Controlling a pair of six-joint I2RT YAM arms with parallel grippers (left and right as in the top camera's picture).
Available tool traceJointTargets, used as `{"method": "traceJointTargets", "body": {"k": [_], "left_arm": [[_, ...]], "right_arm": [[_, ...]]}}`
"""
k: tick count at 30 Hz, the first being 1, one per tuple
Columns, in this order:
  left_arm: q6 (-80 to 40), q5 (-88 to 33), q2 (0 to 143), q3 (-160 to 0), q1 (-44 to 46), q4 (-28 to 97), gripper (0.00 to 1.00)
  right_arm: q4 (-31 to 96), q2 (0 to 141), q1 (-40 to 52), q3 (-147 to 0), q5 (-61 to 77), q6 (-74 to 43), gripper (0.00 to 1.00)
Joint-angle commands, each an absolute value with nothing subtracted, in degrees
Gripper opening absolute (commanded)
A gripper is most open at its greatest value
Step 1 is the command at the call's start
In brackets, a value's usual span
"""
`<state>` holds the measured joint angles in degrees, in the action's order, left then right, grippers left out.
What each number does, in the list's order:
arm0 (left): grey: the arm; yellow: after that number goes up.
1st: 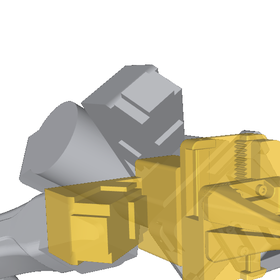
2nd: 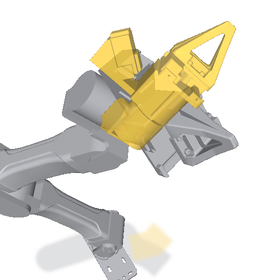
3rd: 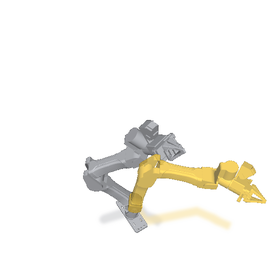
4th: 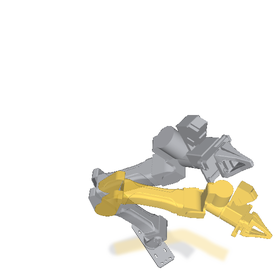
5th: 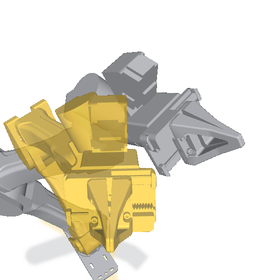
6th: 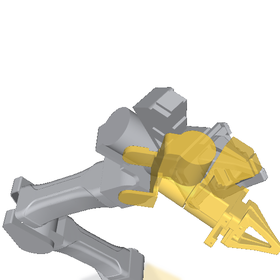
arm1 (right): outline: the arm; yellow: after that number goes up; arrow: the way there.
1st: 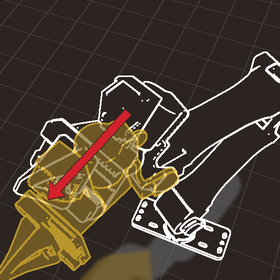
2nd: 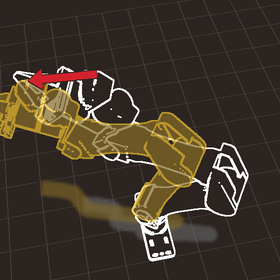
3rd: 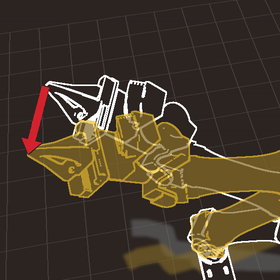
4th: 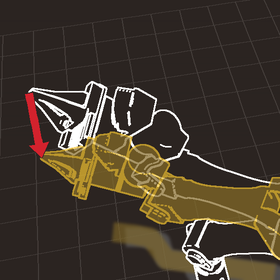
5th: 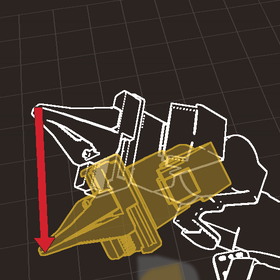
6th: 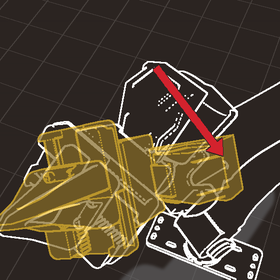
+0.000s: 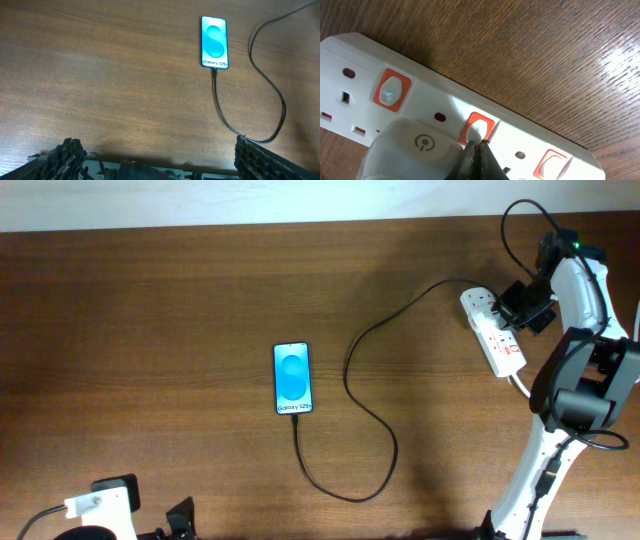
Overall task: Plug charger to phone and switch on socket
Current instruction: 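Press the orange socket switch with the right gripper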
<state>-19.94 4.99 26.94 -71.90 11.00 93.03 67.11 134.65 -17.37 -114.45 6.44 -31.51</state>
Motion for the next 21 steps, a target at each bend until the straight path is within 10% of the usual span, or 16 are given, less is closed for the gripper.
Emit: {"method": "traceJointTargets", "body": {"k": [1, 21], "left_arm": [[-19.57, 5.82, 26.7, -72.12, 10.72, 92.9, 0.99], [-19.57, 5.85, 26.7, -72.12, 10.72, 92.9, 0.99]], "right_arm": [[65.95, 137.45, -16.08, -111.13, 7.25, -32.01, 0.04], [89.03, 132.79, -19.16, -127.42, 2.22, -30.26, 0.04]]}}
